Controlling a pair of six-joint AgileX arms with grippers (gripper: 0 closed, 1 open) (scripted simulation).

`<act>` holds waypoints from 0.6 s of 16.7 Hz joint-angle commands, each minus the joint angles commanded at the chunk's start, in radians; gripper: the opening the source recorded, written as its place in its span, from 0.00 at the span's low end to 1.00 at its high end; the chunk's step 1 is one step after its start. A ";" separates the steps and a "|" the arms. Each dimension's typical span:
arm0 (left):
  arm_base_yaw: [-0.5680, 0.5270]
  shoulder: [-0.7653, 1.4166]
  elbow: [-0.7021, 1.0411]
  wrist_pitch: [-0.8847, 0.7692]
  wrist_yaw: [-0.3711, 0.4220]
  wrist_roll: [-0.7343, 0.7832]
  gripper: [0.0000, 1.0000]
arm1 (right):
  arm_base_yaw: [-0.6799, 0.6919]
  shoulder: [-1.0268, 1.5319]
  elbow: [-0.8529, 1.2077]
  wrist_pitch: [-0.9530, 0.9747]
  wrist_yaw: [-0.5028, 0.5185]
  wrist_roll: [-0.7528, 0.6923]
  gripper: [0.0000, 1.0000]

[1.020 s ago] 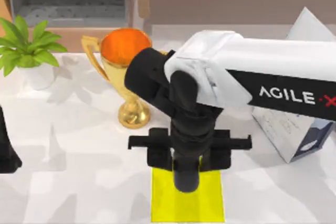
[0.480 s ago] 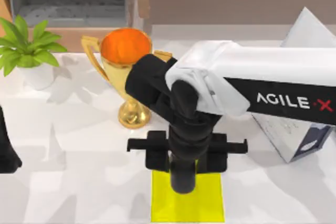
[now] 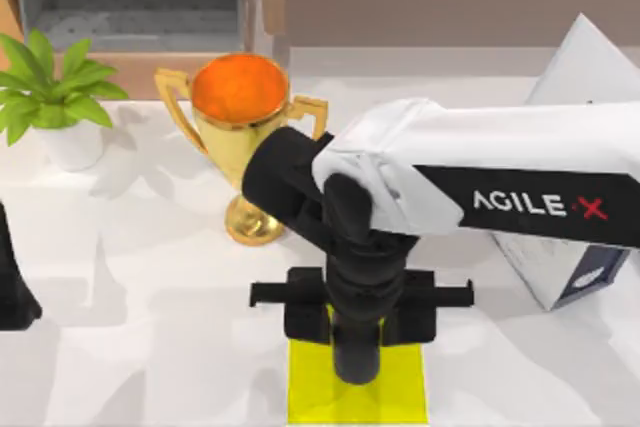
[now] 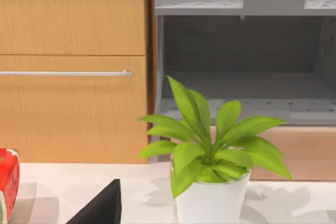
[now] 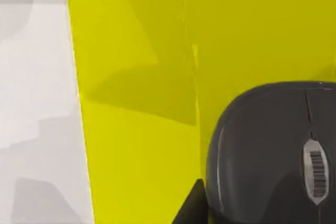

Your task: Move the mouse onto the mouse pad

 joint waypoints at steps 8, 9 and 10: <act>0.000 0.000 0.000 0.000 0.000 0.000 1.00 | 0.000 0.000 0.000 0.000 0.000 0.000 0.53; 0.000 0.000 0.000 0.000 0.000 0.000 1.00 | 0.000 0.000 0.000 0.000 0.000 0.000 0.60; 0.000 0.000 0.000 0.000 0.000 0.000 1.00 | 0.000 0.000 0.000 0.000 0.000 0.000 0.68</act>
